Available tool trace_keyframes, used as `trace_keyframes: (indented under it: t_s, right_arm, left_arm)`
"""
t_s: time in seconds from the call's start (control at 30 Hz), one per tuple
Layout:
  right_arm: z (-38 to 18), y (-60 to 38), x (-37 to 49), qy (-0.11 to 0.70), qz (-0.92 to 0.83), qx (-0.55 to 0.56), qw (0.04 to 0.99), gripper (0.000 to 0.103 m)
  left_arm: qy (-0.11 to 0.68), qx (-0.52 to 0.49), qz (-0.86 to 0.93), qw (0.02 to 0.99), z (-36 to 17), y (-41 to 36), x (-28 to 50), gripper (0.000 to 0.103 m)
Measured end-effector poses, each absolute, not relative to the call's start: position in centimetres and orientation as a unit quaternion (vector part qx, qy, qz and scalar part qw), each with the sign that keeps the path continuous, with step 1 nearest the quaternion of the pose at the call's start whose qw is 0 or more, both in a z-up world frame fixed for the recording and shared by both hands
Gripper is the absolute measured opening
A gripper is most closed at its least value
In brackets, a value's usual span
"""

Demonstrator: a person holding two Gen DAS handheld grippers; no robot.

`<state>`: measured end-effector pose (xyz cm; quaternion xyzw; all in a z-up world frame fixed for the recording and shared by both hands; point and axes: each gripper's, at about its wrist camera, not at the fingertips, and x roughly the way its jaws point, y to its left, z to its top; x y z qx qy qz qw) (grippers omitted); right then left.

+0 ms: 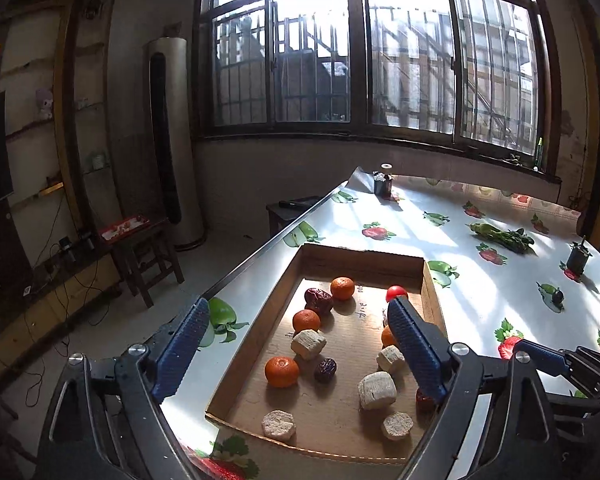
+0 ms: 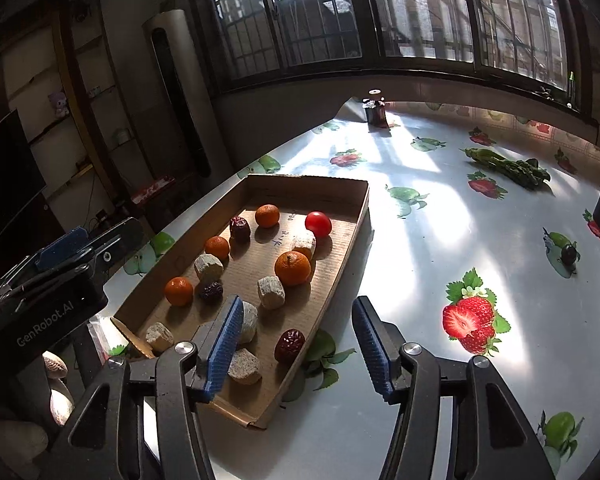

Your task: Organize fruits

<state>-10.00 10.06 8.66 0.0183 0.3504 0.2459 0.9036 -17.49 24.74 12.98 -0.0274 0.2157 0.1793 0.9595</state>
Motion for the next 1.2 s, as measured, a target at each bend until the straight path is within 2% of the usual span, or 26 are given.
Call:
trace_keyframes:
  t_s: [0.13,0.27,0.33,0.57,0.67,1.2]
  right_arm:
    - [9.1,9.0,-10.6,0.343,0.244,0.028,0.906,0.061]
    - [9.2,8.0,-11.3,0.336,0.239,0.031,0.911,0.063]
    - [9.1,7.4,-11.7,0.333,0.234,0.033,0.913,0.067]
    - [8.5,5.7,-12.7,0.335,0.203,0.028,0.920,0.069]
    - [8.2,5.6,-13.0,0.334,0.186,0.011,0.924,0.075]
    - [6.9,7.2,-12.6,0.353,0.173,-0.020,0.919,0.077]
  left_arm:
    - [0.160,-0.016,0.211,0.964,14.7,23.7,-19.6,0.103]
    - [0.130,-0.021,0.244,0.961,15.5,22.9,-20.8,0.103]
    - [0.131,-0.025,0.264,0.955,15.4,22.6,-21.0,0.103]
    - [0.180,-0.034,0.279,0.943,13.9,22.2,-20.1,0.103]
    - [0.216,-0.042,0.256,0.941,12.9,22.3,-19.2,0.103]
    - [0.296,-0.065,0.201,0.932,9.4,23.1,-17.2,0.103]
